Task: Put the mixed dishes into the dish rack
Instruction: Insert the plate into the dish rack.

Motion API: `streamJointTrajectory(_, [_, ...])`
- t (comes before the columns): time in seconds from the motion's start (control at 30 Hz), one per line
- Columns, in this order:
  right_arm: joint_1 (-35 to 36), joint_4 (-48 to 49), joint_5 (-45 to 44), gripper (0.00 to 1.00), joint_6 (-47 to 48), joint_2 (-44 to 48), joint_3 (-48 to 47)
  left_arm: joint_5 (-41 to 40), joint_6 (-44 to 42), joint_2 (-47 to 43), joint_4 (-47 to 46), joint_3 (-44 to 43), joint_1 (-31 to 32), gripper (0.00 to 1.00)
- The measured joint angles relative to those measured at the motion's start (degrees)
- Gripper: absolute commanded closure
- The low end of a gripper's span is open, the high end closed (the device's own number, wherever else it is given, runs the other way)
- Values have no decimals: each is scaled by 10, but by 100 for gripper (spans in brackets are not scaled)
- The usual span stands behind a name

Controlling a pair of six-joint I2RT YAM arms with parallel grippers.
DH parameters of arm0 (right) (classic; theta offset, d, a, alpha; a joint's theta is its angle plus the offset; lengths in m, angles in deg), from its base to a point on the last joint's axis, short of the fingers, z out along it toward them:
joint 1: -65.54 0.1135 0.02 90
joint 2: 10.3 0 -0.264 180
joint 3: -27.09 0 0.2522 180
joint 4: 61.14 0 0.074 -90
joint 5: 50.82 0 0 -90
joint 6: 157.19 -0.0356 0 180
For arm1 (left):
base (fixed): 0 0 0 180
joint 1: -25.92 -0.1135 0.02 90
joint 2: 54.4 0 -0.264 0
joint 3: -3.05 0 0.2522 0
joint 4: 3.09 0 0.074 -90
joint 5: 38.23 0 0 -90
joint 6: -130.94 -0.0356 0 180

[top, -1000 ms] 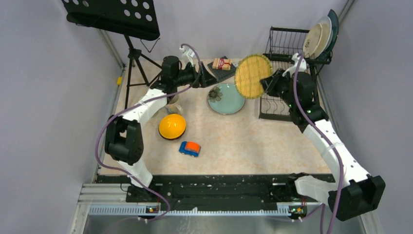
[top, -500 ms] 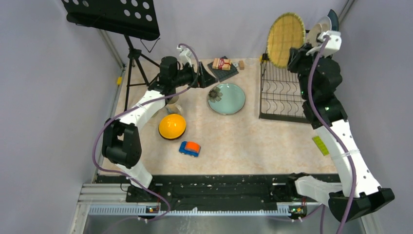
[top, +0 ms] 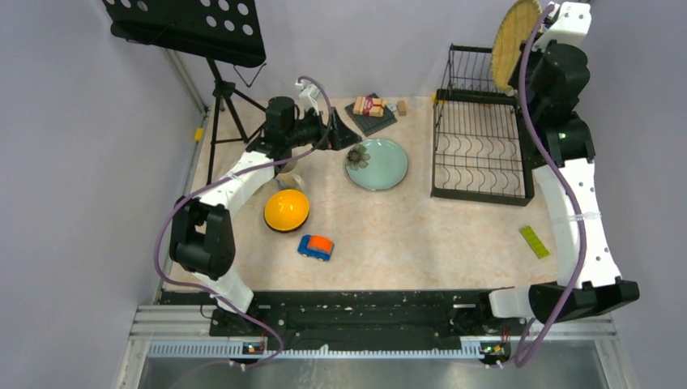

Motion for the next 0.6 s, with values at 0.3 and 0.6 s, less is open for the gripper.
streamJointTrajectory(0.3, [-59, -69, 16, 100, 10, -74, -56, 13, 1, 0, 0, 5, -4, 2])
streamJointTrajectory(0.6, [-111, -90, 43, 100, 15, -166, -126, 23, 5, 0, -1, 10, -5, 2])
